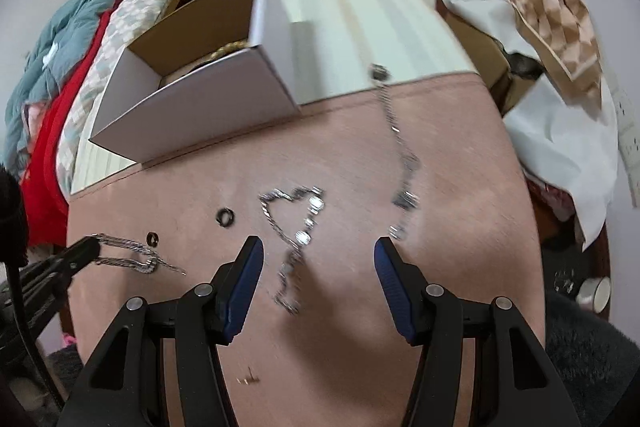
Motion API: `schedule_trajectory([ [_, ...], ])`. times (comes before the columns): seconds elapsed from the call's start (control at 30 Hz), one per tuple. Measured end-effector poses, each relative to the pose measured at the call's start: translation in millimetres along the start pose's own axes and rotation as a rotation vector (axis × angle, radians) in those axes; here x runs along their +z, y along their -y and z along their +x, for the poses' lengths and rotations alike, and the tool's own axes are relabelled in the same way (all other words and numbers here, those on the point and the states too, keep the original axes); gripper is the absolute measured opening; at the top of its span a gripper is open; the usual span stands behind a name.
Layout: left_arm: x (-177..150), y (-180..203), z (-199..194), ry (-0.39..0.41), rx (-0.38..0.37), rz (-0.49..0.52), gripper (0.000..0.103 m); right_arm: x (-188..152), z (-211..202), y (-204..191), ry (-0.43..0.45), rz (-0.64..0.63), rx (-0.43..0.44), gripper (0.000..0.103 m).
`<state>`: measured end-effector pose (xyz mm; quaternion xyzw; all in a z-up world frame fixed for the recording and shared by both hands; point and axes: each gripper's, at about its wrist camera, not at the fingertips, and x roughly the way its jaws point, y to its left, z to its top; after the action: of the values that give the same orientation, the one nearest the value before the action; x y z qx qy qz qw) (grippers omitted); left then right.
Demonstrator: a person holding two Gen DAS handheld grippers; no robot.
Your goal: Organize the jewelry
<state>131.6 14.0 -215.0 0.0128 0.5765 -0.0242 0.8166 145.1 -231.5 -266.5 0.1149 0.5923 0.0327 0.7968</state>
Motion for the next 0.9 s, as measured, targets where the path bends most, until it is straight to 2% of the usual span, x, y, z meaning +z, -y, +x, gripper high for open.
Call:
schedule_trajectory([
  [0.07,2,-4,0,0.003,-0.001,-0.005,0.002,0,9,-12,-0.010,-0.037,-0.035,0.060],
  [0.13,3,-6,-1,0.008,-0.002,-0.009,0.002,-1,14,-24,-0.001,-0.107,-0.098,0.055],
  [0.17,3,-7,-3,0.011,-0.006,-0.012,0.002,-3,16,-32,0.009,-0.160,-0.148,0.046],
  [0.2,3,-7,-5,0.014,-0.011,-0.013,0.002,-5,17,-39,0.026,-0.200,-0.184,0.026],
  [0.23,4,-8,-6,0.017,-0.013,-0.012,0.002,-7,16,-41,0.036,-0.213,-0.169,0.010],
  [0.27,4,-7,-8,0.022,-0.016,-0.009,0.002,-8,16,-42,0.036,-0.216,-0.169,0.006],
  [0.4,7,-5,-20,0.041,-0.042,-0.010,0.002,-7,10,-35,0.012,-0.155,-0.089,0.005],
  [0.57,16,-4,-41,0.083,-0.067,-0.007,0.002,-5,-16,-24,0.037,-0.090,0.014,0.005],
  [0.9,50,-1,-86,0.172,-0.117,0.003,0.002,28,-89,-37,0.135,-0.114,0.138,0.005],
])
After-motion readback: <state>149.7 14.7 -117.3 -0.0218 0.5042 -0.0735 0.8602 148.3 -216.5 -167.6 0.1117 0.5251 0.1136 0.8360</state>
